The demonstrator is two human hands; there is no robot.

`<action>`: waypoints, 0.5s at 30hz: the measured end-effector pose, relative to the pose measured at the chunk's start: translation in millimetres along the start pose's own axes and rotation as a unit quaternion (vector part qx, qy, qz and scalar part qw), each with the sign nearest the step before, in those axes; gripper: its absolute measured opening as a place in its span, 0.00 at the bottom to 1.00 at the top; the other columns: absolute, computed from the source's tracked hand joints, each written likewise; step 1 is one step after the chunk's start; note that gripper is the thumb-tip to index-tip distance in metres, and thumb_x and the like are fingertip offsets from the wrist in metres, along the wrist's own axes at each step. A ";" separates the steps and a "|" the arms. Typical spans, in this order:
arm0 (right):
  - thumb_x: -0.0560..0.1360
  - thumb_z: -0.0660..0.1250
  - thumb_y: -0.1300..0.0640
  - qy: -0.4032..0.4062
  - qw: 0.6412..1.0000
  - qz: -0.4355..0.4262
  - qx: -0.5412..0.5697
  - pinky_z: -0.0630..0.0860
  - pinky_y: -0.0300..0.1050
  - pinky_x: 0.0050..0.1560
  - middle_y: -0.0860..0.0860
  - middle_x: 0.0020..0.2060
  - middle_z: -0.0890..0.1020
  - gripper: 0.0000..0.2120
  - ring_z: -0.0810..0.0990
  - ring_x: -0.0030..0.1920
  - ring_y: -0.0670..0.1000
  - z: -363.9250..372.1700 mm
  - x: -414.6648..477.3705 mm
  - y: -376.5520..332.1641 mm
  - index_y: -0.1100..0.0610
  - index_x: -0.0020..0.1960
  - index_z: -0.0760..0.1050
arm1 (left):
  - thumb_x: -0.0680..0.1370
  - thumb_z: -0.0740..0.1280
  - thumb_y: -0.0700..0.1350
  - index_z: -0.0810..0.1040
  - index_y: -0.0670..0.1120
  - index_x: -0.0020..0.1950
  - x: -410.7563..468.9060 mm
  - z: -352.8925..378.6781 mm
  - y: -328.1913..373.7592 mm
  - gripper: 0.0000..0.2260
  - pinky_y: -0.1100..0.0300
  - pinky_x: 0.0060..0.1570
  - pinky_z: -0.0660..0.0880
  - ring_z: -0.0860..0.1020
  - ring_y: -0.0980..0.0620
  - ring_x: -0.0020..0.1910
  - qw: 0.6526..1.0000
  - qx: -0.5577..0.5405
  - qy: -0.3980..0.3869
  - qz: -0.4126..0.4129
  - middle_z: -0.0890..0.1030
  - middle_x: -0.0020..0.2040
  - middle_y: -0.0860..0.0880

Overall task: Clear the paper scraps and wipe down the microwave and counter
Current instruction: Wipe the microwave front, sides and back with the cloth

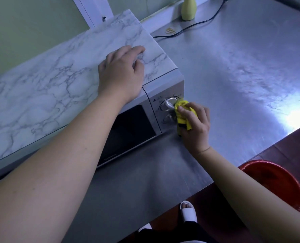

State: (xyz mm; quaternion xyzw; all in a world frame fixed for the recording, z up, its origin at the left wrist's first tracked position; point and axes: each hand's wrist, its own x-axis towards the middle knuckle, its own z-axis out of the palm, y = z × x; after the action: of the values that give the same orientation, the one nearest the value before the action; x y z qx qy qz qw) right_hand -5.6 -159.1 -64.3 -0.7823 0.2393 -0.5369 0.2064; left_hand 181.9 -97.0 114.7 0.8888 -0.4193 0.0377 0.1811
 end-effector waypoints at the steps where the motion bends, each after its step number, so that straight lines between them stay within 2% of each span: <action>1: 0.71 0.67 0.69 -0.020 1.000 0.023 -0.008 0.76 0.53 0.50 0.60 0.52 0.81 0.15 0.76 0.48 0.61 0.4 -10.4 4.5 0.58 0.56 0.81 | 0.79 0.53 0.50 0.71 0.62 0.69 0.1 -0.1 0.3 0.20 0.49 0.72 0.59 0.65 0.50 0.71 1.000 0.000 -0.001 -0.002 0.70 0.72 0.56; 4: 0.65 0.66 0.71 -0.104 0.992 0.070 -0.032 0.77 0.54 0.45 0.62 0.51 0.82 0.18 0.76 0.47 0.61 -1.1 -33.7 6.5 0.63 0.52 0.84 | 0.79 0.54 0.50 0.71 0.62 0.69 -0.2 -1.0 2.3 0.20 0.50 0.71 0.59 0.65 0.50 0.71 1.000 0.003 -0.001 -0.006 0.70 0.72 0.57; 7: 0.62 0.67 0.71 -0.149 0.980 0.127 -0.025 0.77 0.53 0.42 0.59 0.49 0.83 0.20 0.76 0.46 0.61 -5.1 -33.8 -2.5 0.61 0.52 0.85 | 0.79 0.54 0.50 0.71 0.62 0.69 -0.7 -2.5 3.2 0.19 0.51 0.70 0.59 0.65 0.49 0.71 1.000 0.003 -0.003 -0.003 0.70 0.72 0.57; 11: 0.67 0.69 0.71 -0.090 0.977 0.192 0.020 0.77 0.52 0.45 0.57 0.47 0.82 0.17 0.80 0.46 0.62 -22.5 -23.9 -19.6 0.61 0.53 0.85 | 0.80 0.54 0.50 0.72 0.62 0.69 -1.5 -2.4 3.6 0.19 0.50 0.70 0.59 0.65 0.49 0.71 1.000 0.002 -0.004 -0.006 0.70 0.72 0.57; 13: 0.70 0.68 0.67 -0.044 0.980 0.188 0.043 0.76 0.49 0.47 0.56 0.48 0.82 0.15 0.80 0.47 0.58 -28.2 -15.2 -29.8 0.60 0.54 0.84 | 0.80 0.54 0.50 0.72 0.62 0.69 -0.6 -2.4 3.4 0.19 0.50 0.70 0.59 0.65 0.49 0.71 1.000 0.003 -0.003 -0.006 0.70 0.72 0.57; 15: 0.71 0.66 0.61 -0.032 0.980 0.181 0.071 0.76 0.49 0.48 0.56 0.49 0.82 0.15 0.81 0.47 0.58 -24.2 -4.6 -37.0 0.61 0.55 0.84 | 0.80 0.55 0.50 0.72 0.62 0.69 0.0 -2.1 3.5 0.19 0.50 0.70 0.59 0.65 0.49 0.71 1.000 0.003 -0.002 -0.007 0.70 0.72 0.57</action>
State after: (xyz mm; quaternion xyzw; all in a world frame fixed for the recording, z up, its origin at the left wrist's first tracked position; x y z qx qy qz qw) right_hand -24.1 -128.3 -38.0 -0.7261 0.3313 -0.4808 0.3631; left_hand 179.4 -98.3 117.7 0.8921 -0.4137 0.0364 0.1779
